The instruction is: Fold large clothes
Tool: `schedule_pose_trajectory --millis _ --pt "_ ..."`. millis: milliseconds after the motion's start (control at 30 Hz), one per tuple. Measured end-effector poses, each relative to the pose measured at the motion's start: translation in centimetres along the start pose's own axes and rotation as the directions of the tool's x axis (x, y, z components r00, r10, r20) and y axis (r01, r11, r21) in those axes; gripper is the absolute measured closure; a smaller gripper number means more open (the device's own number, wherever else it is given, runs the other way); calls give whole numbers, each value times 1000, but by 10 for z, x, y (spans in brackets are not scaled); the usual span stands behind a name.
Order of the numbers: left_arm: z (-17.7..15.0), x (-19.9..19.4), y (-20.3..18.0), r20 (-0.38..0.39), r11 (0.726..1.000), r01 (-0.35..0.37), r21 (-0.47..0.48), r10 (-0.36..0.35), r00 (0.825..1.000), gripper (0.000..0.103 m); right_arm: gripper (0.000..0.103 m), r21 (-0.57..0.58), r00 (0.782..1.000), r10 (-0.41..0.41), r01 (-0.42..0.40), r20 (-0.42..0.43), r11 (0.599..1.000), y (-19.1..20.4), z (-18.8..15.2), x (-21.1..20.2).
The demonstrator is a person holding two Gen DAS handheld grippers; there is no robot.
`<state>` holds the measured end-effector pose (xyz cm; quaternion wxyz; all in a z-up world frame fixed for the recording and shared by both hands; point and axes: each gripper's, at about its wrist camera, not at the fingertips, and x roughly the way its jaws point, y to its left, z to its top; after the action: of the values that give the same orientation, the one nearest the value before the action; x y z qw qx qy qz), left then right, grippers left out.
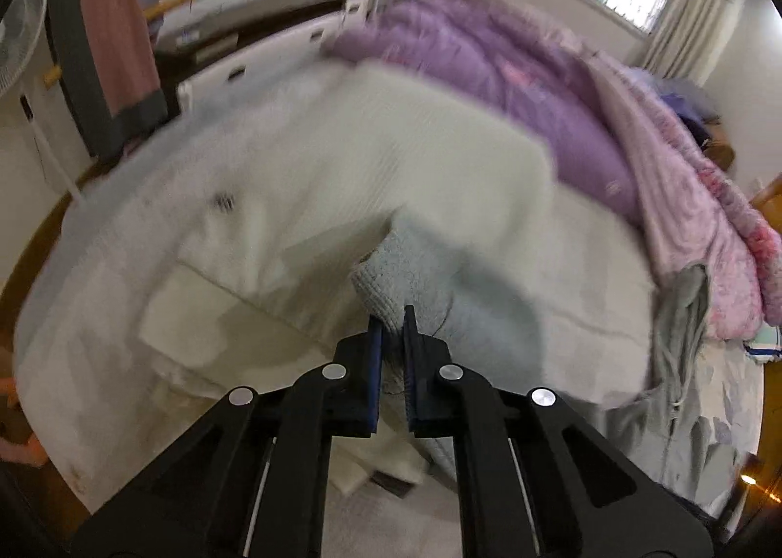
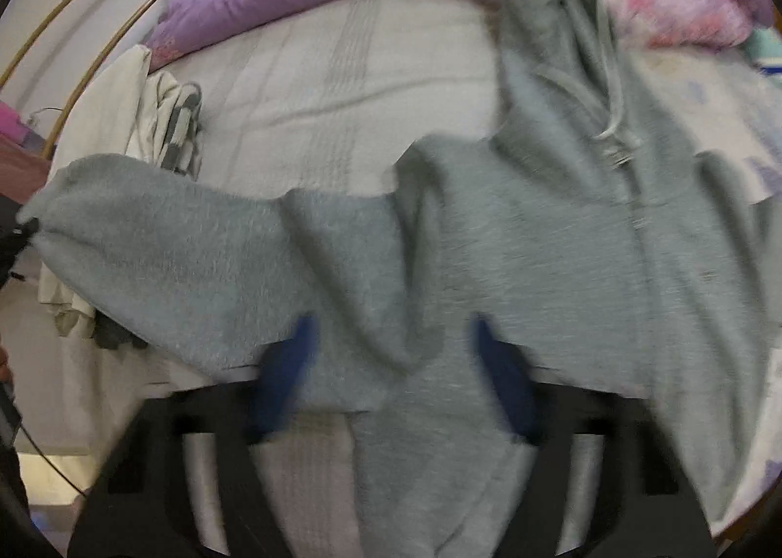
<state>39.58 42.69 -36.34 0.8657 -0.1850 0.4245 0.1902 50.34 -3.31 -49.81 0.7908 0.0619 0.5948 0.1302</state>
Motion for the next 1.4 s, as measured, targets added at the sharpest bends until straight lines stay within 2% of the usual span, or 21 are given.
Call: schedule_pose_trajectory --millis 33,67,133,233,333,433,533,633,767,800,867,933,1000,1033,1100,1133,1167,1200,1300,1333,1400 --pt "1 -14 -6 26 1000 0 11 -1 1000 96 88 -5 1000 2 -3 -13 1000 -2 0 8" --pt "1 -32 -13 59 1000 5 20 -6 998 96 94 -5 1000 11 -11 -27 1000 -3 1 16" --pt "2 -58 -22 103 1000 10 22 -12 995 96 98 8 996 63 -62 -65 998 -7 0 38" --pt "-2 -100 -39 174 999 8 40 -15 985 96 99 10 982 113 -113 -148 994 -11 -5 68" --pt "-9 -121 -69 183 996 35 77 -49 982 96 99 8 967 149 -150 -206 989 -17 -8 88" --pt "-21 -142 -118 210 987 86 138 -114 971 96 99 19 955 236 -237 -180 971 -29 0 67" --pt "-40 -155 -182 214 965 156 211 -202 956 96 96 27 946 306 -305 -102 952 -60 7 16" --pt "-65 -148 -257 164 928 238 288 -293 942 96 96 38 949 316 -315 -16 948 -112 7 -37" --pt "-115 -123 -363 62 848 375 375 -427 902 96 96 123 970 235 -242 66 963 -204 2 -88" --pt "-134 -113 -394 22 819 423 388 -467 884 96 96 149 974 215 -223 71 963 -223 -4 -93" --pt "-165 -92 -443 -65 781 482 397 -500 863 96 96 205 983 167 -180 78 962 -270 -12 -105" --pt "-195 -75 -475 -105 754 491 436 -499 860 96 96 244 990 118 -135 80 960 -305 -21 -110" --pt "-226 -42 -506 -197 737 520 432 -485 852 96 95 278 993 86 -106 83 955 -334 -29 -115" --pt "-239 -25 -512 -229 742 514 431 -461 857 95 95 294 994 75 -95 76 951 -345 -33 -114" --pt "-263 11 -525 -320 756 497 426 -388 864 85 94 356 995 76 -94 64 930 -369 -40 -105" --pt "-273 26 -525 -377 764 484 426 -337 863 59 90 390 995 89 -103 56 915 -380 -44 -102" --pt "-278 38 -522 -407 785 458 418 -289 867 34 86 425 994 100 -110 45 898 -389 -48 -97" --pt "-281 36 -509 -395 799 444 405 -285 873 25 85 451 993 111 -122 50 884 -393 -50 -92" --pt "-275 36 -471 -367 838 410 360 -277 888 19 78 481 984 160 -179 80 858 -393 -48 -89" --pt "-273 36 -459 -371 850 389 354 -254 893 19 72 476 981 175 -195 88 858 -390 -45 -86" --pt "-262 45 -431 -354 889 304 343 -178 918 19 59 459 977 187 -211 98 863 -384 -37 -81"
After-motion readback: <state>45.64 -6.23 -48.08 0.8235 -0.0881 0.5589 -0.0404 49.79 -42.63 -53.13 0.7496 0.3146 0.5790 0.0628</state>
